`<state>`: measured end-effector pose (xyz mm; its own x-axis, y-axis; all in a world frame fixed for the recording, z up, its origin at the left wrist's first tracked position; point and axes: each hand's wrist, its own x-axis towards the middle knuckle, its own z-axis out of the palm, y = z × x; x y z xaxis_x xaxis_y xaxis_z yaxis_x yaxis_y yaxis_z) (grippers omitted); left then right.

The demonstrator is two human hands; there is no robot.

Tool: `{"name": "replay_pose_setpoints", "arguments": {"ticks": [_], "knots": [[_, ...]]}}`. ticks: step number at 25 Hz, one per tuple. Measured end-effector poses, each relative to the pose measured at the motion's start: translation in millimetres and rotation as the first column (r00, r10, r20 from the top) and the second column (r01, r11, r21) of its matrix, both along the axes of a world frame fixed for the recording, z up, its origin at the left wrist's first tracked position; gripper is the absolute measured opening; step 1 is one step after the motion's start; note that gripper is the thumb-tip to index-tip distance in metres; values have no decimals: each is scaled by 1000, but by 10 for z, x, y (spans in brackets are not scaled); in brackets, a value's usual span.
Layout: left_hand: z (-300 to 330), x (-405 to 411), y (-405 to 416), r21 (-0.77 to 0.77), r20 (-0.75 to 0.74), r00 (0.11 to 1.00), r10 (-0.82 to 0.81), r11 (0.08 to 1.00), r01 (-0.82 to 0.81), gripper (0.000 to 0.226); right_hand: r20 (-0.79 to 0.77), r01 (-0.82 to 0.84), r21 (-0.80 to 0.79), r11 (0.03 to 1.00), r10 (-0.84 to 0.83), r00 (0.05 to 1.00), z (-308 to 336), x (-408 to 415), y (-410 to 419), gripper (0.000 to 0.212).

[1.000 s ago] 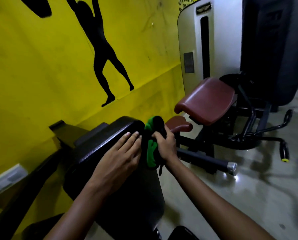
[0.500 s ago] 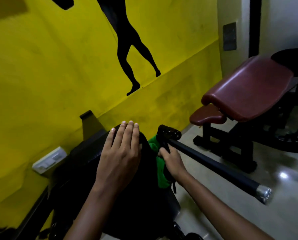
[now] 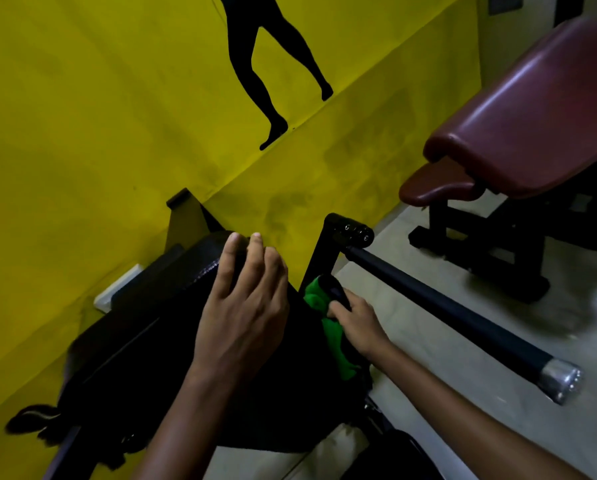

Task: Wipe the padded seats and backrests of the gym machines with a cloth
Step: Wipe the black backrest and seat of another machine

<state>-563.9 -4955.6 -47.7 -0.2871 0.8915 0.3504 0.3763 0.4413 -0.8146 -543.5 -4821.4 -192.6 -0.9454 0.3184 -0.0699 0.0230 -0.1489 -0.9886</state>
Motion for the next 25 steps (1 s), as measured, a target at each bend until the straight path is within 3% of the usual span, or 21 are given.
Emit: {"name": "replay_pose_setpoints", "arguments": {"ticks": [3,5,10,16,18,21,23,25], "knots": [[38,-20,9,-34,-7,1000,8,999,-8,34,-136,71,-90,993,-83,987,29,-44,-69,8],[22,-17,13,-47,12,1000,13,999,-12,36,-187,108,-117,987,-129,974,-34,-43,-117,11],[-91,-15,35,-53,82,996,44,998,-40,44,97,23,-8,1000,-22,995,-345,-8,-31,31],[-303,-58,32,-105,117,992,-41,993,53,38,-168,99,-101,990,-115,979,-142,-108,-80,39],[-332,-89,26,-107,95,994,-54,992,64,35,-122,81,-62,995,-88,989,-344,-92,-62,37],[-410,-116,16,-120,92,993,-76,989,87,34,78,29,-19,999,-27,997,-646,-70,-32,30],[-488,-134,24,-125,107,991,-85,987,98,34,59,39,-25,999,-38,998,-679,-105,-28,29],[-566,-144,24,-126,120,990,-80,987,96,32,-63,94,-53,994,-97,993,-635,-127,-52,21]]}}
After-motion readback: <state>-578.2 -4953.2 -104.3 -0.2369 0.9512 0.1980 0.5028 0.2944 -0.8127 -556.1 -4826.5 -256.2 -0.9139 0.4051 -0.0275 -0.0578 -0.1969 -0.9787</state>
